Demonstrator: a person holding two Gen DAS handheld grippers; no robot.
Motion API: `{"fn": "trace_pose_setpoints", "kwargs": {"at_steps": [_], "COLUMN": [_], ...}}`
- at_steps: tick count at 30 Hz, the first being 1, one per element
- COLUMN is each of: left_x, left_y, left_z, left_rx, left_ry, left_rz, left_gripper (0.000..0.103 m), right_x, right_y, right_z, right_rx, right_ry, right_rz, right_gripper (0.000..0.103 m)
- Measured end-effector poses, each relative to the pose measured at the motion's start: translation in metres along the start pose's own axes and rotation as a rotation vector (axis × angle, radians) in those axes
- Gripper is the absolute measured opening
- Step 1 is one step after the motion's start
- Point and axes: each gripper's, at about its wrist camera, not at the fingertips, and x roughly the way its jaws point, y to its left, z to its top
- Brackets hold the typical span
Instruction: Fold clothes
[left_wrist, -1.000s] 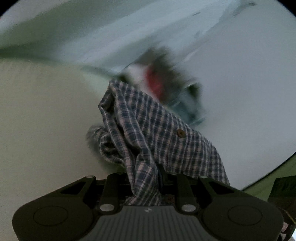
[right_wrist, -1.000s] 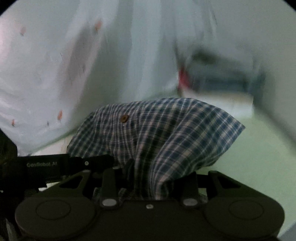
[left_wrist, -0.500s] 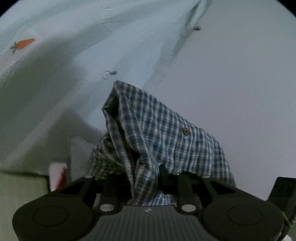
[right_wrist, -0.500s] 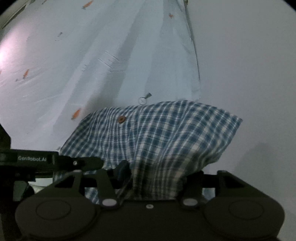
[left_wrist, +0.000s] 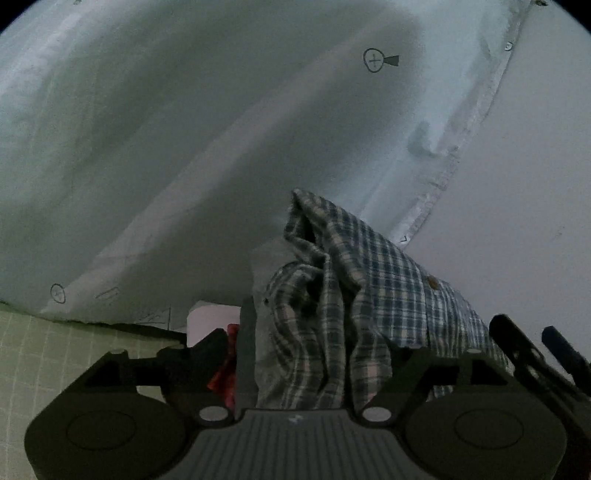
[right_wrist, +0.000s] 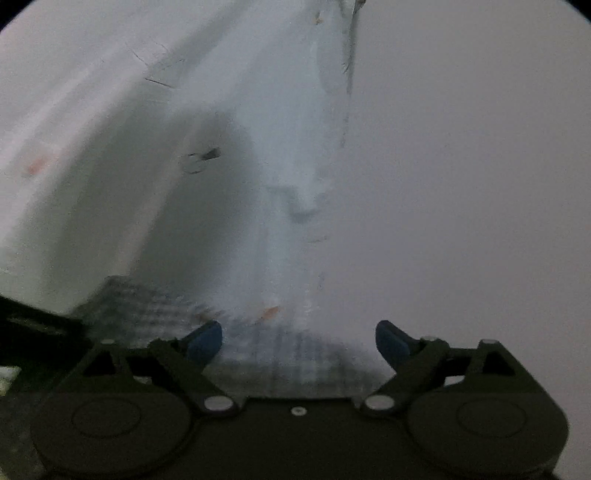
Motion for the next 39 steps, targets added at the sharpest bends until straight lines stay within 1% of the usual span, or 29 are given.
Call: {"fn": "trace_pose_setpoints", "kwargs": {"at_steps": [2,4,7,8,9,11,14,17,18,20,22,23,26,30,35,39], "left_x": [0.002,0.01,0.012,0.011,0.007,-0.006,-0.031,-0.063,-0.073,-0.092,-0.112,-0.12,-0.14,-0.164,-0.188,-0.205], "left_y": [0.001,0.007,0.013,0.016,0.016,0.01,0.001,-0.006,-0.008,-0.012,-0.016,-0.017,-0.019,-0.019,-0.006,-0.002], "left_z": [0.001,0.005,0.011,0.012,0.013,0.014,0.013,0.004,-0.001,-0.016,-0.031,-0.039,-0.068,-0.108,-0.144,-0.16], "left_rx": [-0.002,-0.017,-0.068,-0.086,-0.088,-0.049,0.007,0.043,0.066,0.129,0.193,0.217,0.258,0.309,0.282,0.293], "left_ry": [-0.005,0.008,0.031,0.037,0.035,0.003,-0.067,-0.146,-0.16,-0.164,-0.168,-0.165,-0.125,-0.054,0.035,0.053], "left_rz": [0.019,0.045,0.036,0.029,0.027,0.031,0.043,0.062,0.06,0.033,0.007,0.001,0.02,0.058,0.055,0.056], "left_gripper": [0.091,0.094,0.095,0.095,0.095,0.096,0.102,0.103,0.103,0.103,0.103,0.103,0.103,0.103,0.103,0.103], "right_x": [0.021,0.039,0.043,0.039,0.035,0.027,0.001,-0.025,-0.04,-0.071,-0.096,-0.11,-0.144,-0.179,-0.225,-0.257], "right_y": [0.0,-0.004,-0.013,-0.014,-0.014,-0.015,-0.018,-0.022,-0.022,-0.022,-0.021,-0.021,-0.02,-0.01,0.008,0.021], "right_z": [-0.016,-0.031,-0.035,-0.032,-0.028,-0.022,-0.019,-0.016,-0.018,-0.021,-0.026,-0.029,-0.041,-0.058,-0.083,-0.1], "right_rx": [0.036,0.047,0.148,0.134,0.12,0.091,0.108,0.126,0.149,0.195,0.233,0.249,0.282,0.27,0.256,0.216], "right_ry": [0.099,0.195,0.212,0.197,0.182,0.152,0.136,0.12,0.12,0.12,0.145,0.161,0.215,0.282,0.365,0.416], "right_rz": [0.037,0.075,0.121,0.112,0.103,0.085,0.048,0.011,0.009,0.004,0.01,0.014,0.023,0.028,0.04,0.052], "right_gripper": [0.091,0.092,0.094,0.097,0.102,0.102,0.103,0.103,0.103,0.103,0.103,0.103,0.103,0.103,0.103,0.103]}}
